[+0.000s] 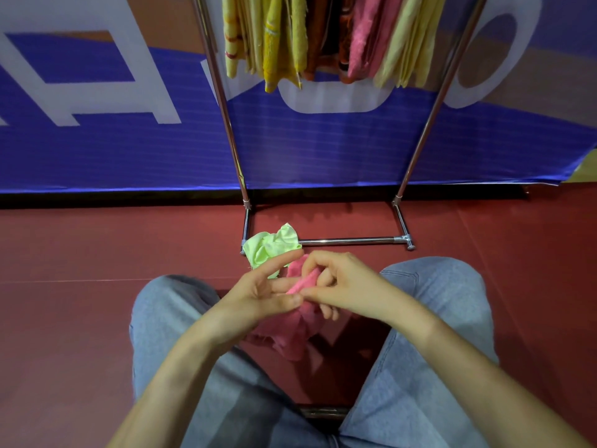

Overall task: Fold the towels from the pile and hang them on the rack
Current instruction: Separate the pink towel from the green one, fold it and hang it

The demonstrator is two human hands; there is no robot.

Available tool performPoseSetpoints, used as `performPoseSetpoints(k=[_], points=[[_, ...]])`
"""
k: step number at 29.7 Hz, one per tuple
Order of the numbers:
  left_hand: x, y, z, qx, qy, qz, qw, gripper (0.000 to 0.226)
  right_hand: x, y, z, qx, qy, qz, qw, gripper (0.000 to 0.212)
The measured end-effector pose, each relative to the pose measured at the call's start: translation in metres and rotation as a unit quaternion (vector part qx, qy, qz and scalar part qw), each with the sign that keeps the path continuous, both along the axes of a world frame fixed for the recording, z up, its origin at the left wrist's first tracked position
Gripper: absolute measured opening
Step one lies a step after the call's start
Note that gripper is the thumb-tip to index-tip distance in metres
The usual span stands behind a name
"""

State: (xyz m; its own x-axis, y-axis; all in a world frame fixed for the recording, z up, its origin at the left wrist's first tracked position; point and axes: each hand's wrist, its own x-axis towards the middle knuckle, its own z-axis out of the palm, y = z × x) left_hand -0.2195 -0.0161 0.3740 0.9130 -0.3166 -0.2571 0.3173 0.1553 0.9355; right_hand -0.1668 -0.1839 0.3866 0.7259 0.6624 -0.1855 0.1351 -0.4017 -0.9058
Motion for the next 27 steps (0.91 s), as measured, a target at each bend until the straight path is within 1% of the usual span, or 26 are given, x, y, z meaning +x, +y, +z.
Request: performPoseSetpoints(k=[3,6,12,16,17,19,22,24,26,27], points=[[0.0,0.0,0.0,0.019,-0.003,0.003,1.0,0.066,0.0,0.0,0.001,-0.027,-0.015,-0.008,0.999,0.019],[-0.002,0.0,0.0,0.031,-0.004,0.007,0.999,0.058,0.001,-0.002,-0.004,-0.043,-0.004,-0.002,0.999,0.02],[-0.003,0.0,0.004,0.036,-0.004,-0.013,0.999,0.055,0.005,-0.011,-0.004,-0.068,0.05,0.045,0.995,0.027],[-0.003,-0.001,0.001,0.049,0.01,0.007,0.999,0.056,0.005,-0.011,-0.003,-0.063,0.046,0.041,0.996,0.026],[-0.003,-0.001,0.001,0.062,0.009,0.012,0.998,0.058,0.004,-0.01,-0.004,-0.066,0.038,0.039,0.996,0.023],[-0.004,-0.003,-0.001,0.111,0.001,0.015,0.994,0.06,0.002,-0.008,-0.005,-0.069,0.027,0.036,0.997,0.012],[-0.006,0.001,-0.004,0.178,-0.011,0.027,0.984,0.045,0.0,-0.009,-0.007,-0.058,0.027,0.01,0.998,0.019],[-0.01,0.007,-0.004,0.19,-0.003,-0.002,0.982,0.03,0.001,-0.01,-0.008,-0.045,0.031,-0.006,0.998,0.017],[-0.015,0.011,-0.006,0.189,0.016,-0.031,0.981,0.022,0.003,-0.014,-0.007,-0.018,0.047,-0.028,0.998,0.015],[-0.018,0.012,-0.007,0.178,0.023,-0.027,0.983,0.017,0.004,-0.015,-0.007,-0.001,0.055,-0.037,0.998,0.014]])
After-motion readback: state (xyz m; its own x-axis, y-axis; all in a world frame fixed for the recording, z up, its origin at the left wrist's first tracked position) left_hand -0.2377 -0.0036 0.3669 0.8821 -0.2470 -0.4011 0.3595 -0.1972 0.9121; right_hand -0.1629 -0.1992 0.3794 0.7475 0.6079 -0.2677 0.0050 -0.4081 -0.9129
